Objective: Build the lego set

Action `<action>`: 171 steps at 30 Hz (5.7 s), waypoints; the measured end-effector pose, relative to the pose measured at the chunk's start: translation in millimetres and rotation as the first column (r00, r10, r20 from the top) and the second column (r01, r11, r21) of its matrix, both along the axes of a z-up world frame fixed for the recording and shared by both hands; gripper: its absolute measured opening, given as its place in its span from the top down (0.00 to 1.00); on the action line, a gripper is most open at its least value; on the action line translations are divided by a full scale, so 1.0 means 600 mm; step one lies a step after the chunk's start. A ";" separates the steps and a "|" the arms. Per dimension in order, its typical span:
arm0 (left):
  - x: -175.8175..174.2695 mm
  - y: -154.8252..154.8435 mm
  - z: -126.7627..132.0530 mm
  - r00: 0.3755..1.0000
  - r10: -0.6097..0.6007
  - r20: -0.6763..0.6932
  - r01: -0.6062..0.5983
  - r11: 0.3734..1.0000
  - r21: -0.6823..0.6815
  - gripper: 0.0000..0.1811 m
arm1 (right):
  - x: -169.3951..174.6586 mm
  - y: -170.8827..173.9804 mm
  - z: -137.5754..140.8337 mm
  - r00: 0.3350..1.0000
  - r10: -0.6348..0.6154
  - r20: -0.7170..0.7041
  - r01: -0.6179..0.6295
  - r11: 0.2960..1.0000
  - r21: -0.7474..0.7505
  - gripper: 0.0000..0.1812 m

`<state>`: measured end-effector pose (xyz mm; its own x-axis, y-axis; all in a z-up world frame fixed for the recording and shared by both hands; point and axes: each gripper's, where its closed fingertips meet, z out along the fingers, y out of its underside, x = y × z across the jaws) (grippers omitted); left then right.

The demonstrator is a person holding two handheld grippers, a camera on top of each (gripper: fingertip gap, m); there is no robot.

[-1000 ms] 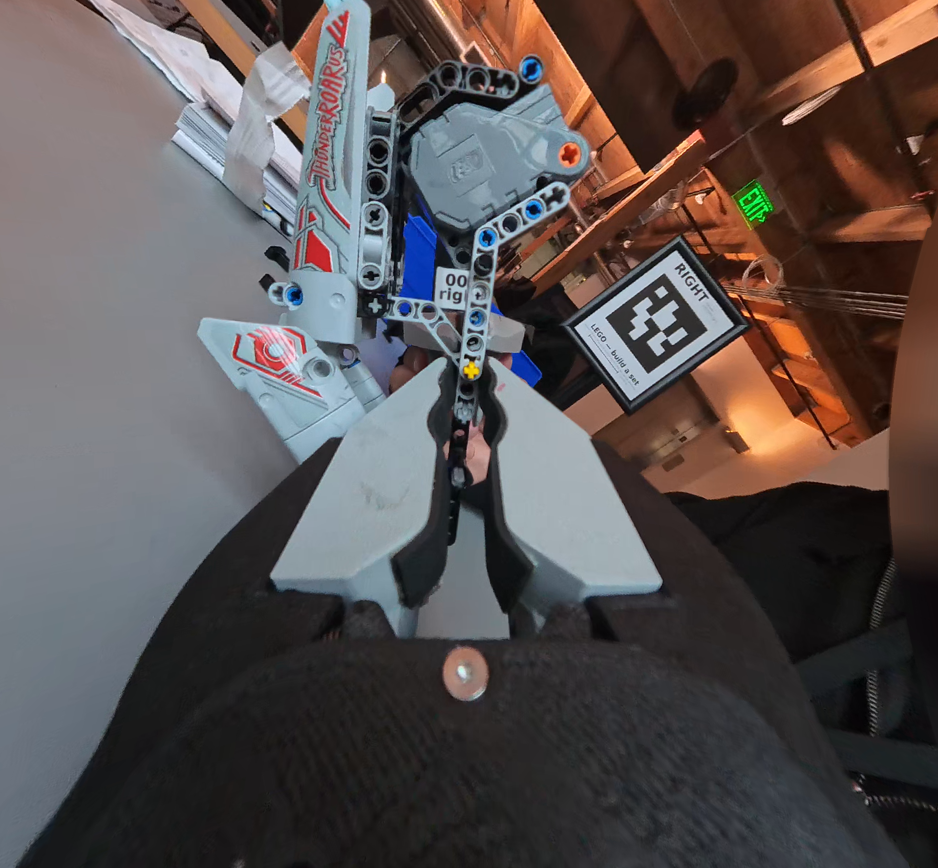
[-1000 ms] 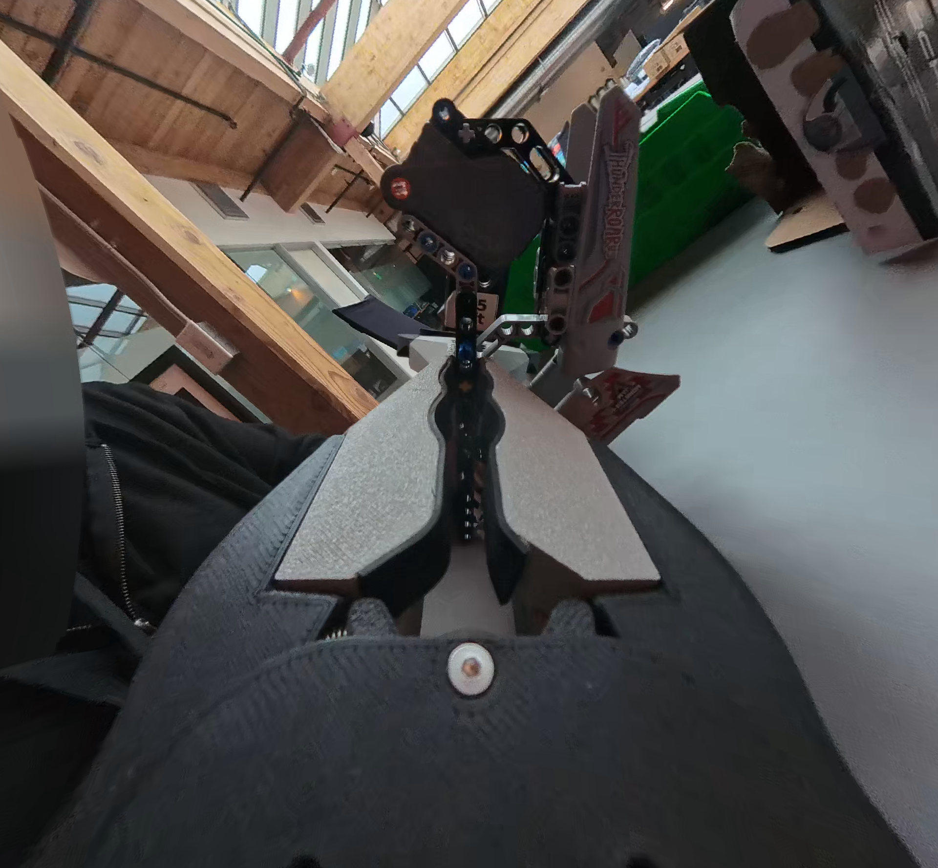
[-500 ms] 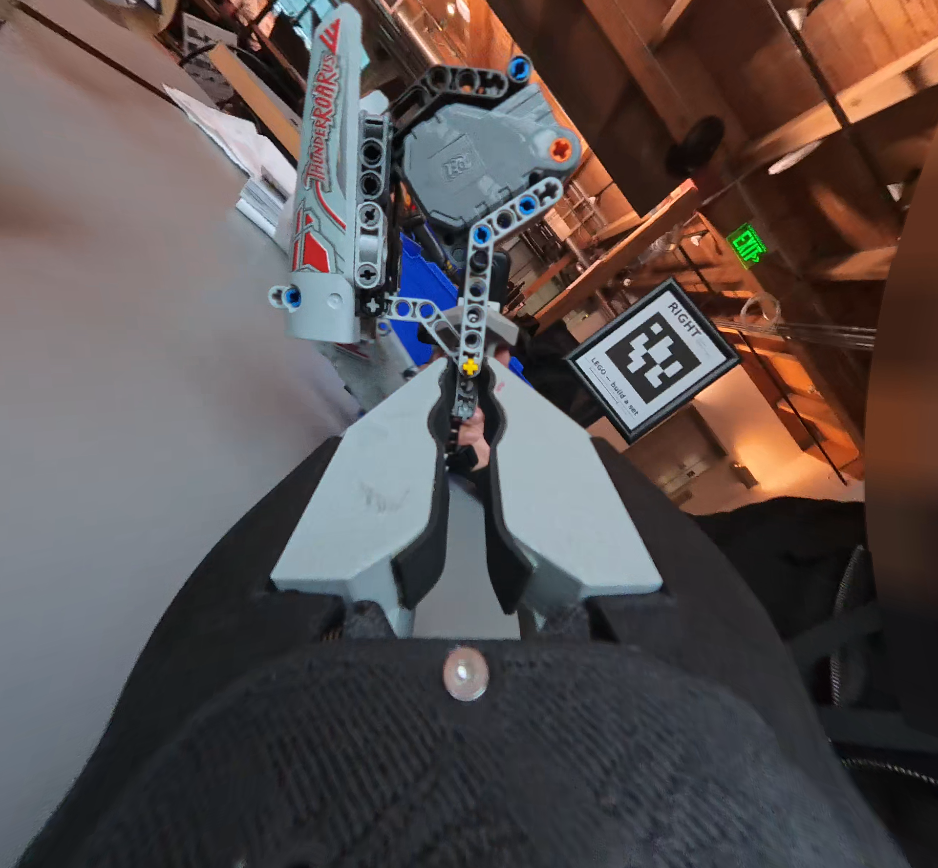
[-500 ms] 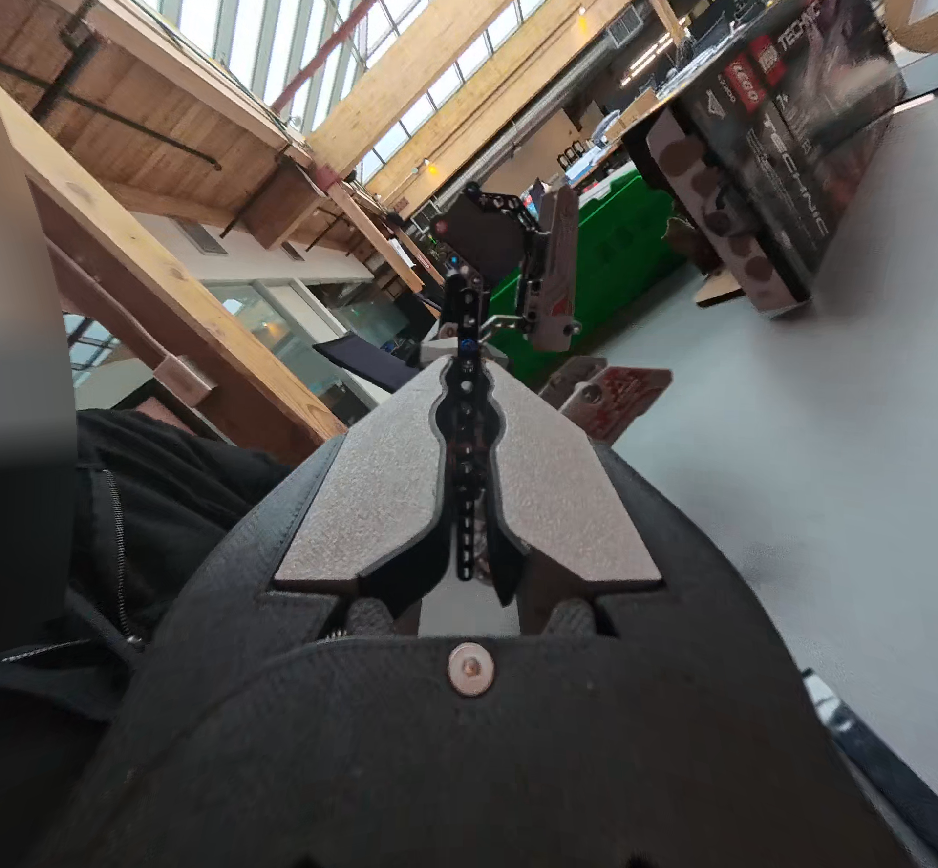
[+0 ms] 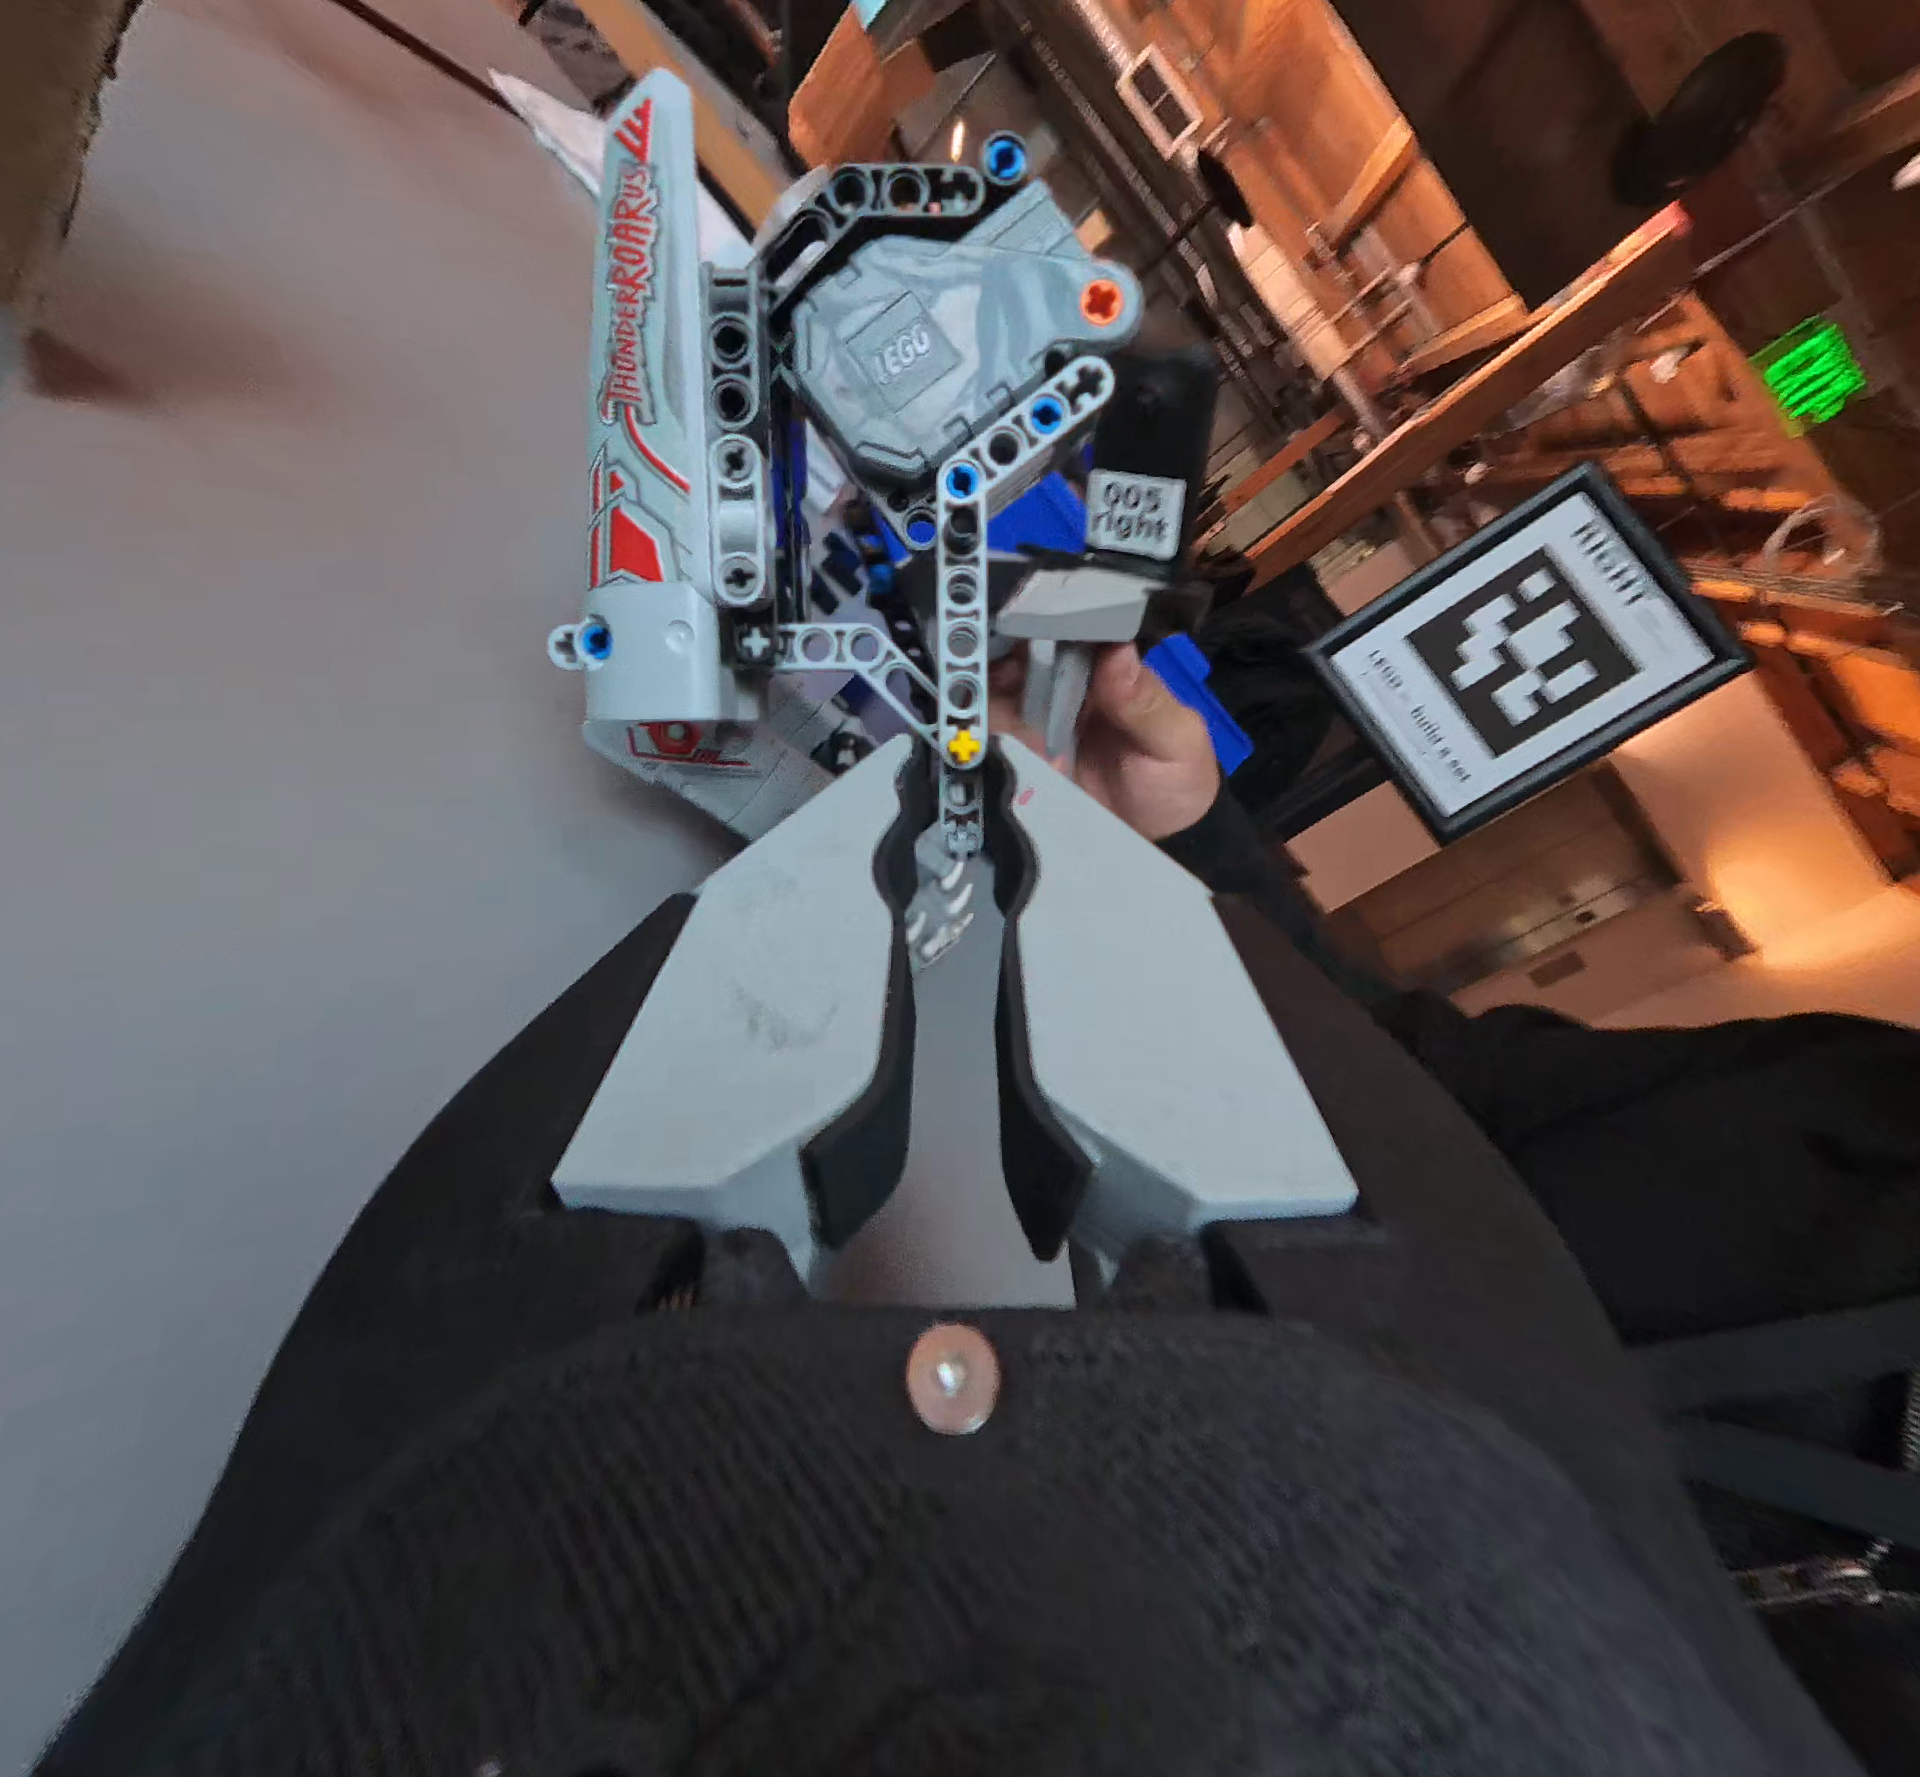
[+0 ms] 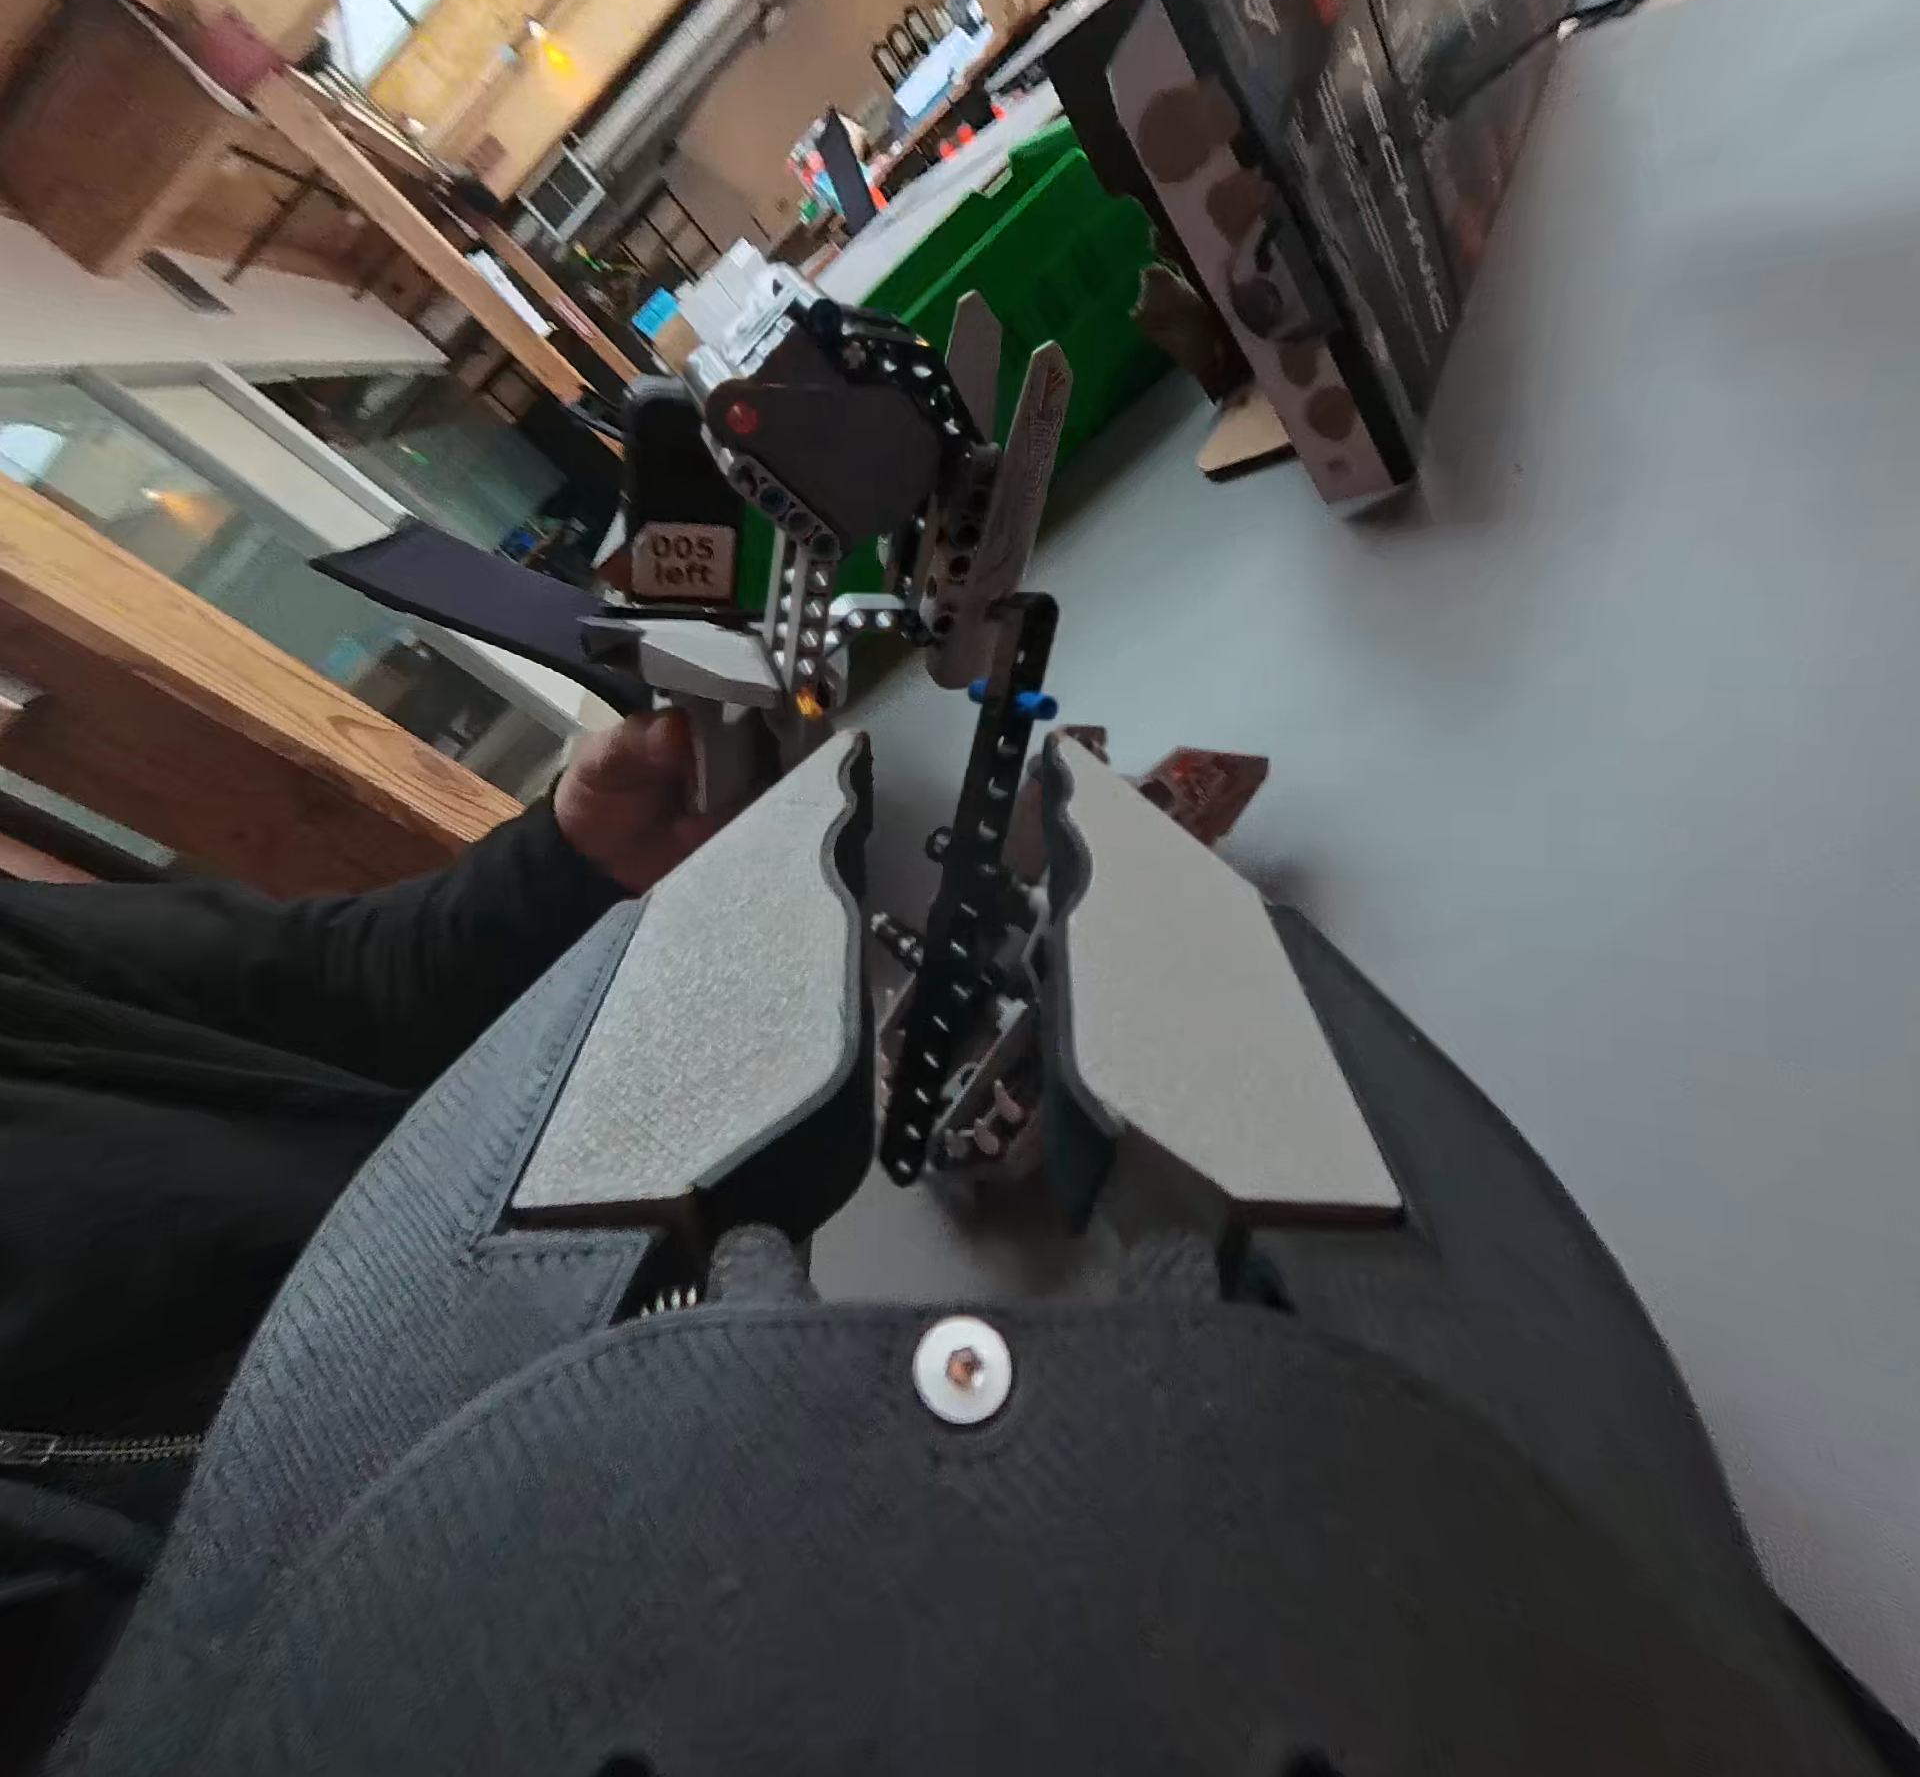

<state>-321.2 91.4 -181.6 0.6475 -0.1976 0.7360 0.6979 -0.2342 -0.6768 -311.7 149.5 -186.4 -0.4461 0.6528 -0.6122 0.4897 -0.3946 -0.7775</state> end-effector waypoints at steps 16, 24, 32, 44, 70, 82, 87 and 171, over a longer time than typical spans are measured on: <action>0.014 -0.004 0.005 0.980 -0.014 -0.199 0.018 1.000 0.014 0.97 | 0.050 -0.003 -0.007 0.997 -0.052 0.056 0.036 0.965 0.260 0.82; 0.029 -0.011 0.028 0.994 -0.076 -0.082 0.082 0.994 0.066 0.97 | 0.068 0.011 0.047 0.996 -0.055 -0.067 0.077 0.918 0.389 0.81; 0.056 0.001 0.026 0.984 -0.132 0.123 0.122 0.989 0.085 0.97 | 0.102 -0.063 0.059 0.985 0.078 -0.151 0.051 0.713 0.699 0.67; 0.112 0.014 0.036 0.976 -0.216 0.032 0.215 0.975 0.054 0.97 | 0.069 -0.068 0.024 0.964 0.215 -0.156 0.141 0.081 0.987 0.86; 0.127 0.044 0.055 0.935 -0.343 -0.089 0.343 0.939 -0.020 0.96 | 0.094 -0.055 0.036 0.928 0.242 -0.284 0.262 0.117 0.958 0.78; 0.133 0.060 0.046 0.934 -0.350 -0.071 0.350 0.937 -0.011 0.97 | 0.099 -0.032 0.028 0.927 0.243 -0.286 0.273 0.085 0.958 0.83; 0.129 0.063 0.036 0.936 -0.330 -0.122 0.326 0.944 -0.049 0.97 | 0.095 -0.027 0.021 0.920 0.271 -0.285 0.306 -0.037 0.951 0.84; 0.136 0.081 -0.022 0.920 -0.391 -0.028 0.385 0.916 -0.116 0.96 | 0.110 0.004 -0.012 0.959 0.070 -0.275 0.250 0.250 0.935 0.98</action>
